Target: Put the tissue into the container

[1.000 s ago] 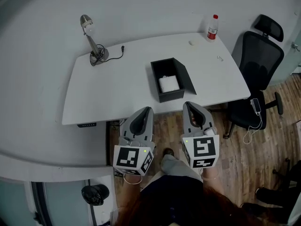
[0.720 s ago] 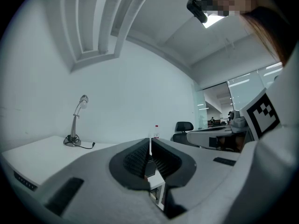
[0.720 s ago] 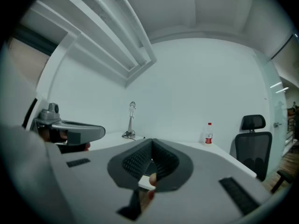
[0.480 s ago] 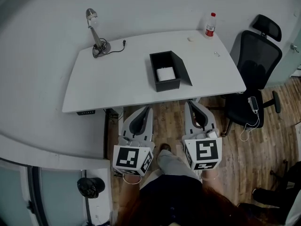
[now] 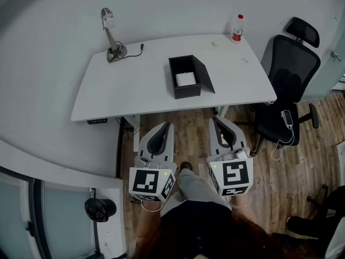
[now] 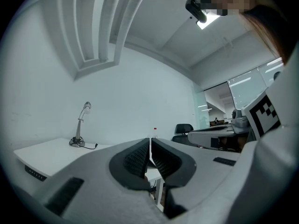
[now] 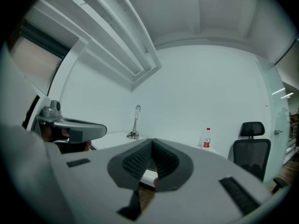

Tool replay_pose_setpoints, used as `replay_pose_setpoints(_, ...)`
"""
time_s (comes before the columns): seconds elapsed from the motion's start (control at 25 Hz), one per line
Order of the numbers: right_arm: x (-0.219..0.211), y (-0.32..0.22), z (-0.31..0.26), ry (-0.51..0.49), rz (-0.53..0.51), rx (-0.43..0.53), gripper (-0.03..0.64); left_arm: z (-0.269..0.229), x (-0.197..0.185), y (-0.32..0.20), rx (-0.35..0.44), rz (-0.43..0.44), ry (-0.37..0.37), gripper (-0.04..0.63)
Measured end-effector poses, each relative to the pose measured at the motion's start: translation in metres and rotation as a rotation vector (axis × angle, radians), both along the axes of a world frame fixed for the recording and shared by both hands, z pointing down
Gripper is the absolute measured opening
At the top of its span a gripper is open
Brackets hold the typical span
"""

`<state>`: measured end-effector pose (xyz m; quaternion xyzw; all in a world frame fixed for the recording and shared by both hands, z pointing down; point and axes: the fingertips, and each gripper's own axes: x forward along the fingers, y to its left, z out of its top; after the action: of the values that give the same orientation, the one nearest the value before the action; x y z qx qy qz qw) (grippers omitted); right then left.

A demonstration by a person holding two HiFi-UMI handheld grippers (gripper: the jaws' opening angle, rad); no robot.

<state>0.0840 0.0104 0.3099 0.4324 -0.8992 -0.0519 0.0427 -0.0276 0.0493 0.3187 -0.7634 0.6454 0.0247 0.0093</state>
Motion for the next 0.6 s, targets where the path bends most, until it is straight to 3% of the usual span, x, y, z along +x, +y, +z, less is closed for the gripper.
replay_pose_setpoints(0.6,0.029,0.021,-0.006,0.032,-0.074,0.032,0.020,-0.007,0.039,0.018,0.009,-0.053,-0.005,0.034)
